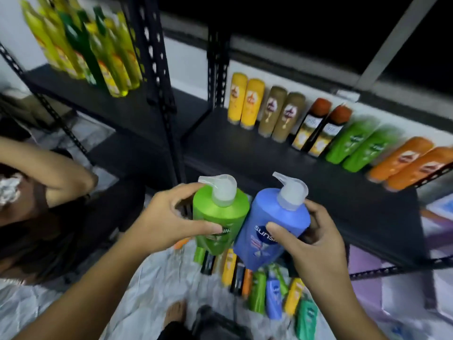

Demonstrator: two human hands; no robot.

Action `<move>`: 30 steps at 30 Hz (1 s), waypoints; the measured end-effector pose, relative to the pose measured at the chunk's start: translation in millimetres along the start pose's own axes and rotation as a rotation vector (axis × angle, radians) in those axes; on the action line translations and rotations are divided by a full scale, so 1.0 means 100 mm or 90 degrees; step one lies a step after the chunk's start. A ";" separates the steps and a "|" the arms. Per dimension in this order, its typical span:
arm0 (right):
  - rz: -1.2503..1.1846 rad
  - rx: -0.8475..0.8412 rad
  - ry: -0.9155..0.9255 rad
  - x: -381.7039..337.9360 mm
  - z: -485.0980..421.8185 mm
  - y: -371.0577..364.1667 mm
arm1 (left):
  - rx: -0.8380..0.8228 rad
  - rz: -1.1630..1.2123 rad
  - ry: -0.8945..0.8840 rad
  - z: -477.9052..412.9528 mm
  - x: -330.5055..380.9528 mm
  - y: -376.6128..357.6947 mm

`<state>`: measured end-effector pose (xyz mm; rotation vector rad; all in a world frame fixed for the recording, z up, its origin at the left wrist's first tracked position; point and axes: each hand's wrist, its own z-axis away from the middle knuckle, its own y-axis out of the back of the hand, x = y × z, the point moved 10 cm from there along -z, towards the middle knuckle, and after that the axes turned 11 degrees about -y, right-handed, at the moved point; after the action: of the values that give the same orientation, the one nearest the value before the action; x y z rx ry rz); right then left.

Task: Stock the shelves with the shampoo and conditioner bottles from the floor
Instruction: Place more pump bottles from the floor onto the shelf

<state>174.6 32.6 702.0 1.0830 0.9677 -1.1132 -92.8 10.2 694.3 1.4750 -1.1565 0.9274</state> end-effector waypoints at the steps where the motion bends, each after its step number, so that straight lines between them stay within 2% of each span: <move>1: -0.022 0.013 0.025 -0.20 0.03 0.07 | 0.007 0.011 -0.022 -0.06 0.18 0.01; 5: -0.109 0.050 0.101 -0.91 0.11 0.29 | 0.042 0.077 -0.104 -0.35 0.90 0.04; 10: -0.206 0.092 0.183 -1.68 0.19 0.52 | 0.048 0.059 -0.217 -0.76 1.80 0.02; 19: -0.266 0.161 0.338 -2.97 0.09 0.99 | 0.101 0.111 -0.393 -1.50 3.10 0.02; 30: -0.293 0.146 0.404 -4.36 -0.22 1.38 | 0.142 0.300 -0.397 -2.42 4.13 0.08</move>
<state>228.9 152.2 1141.0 1.4924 1.6809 -1.2958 4.8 164.4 1136.7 1.7752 -1.9693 0.9549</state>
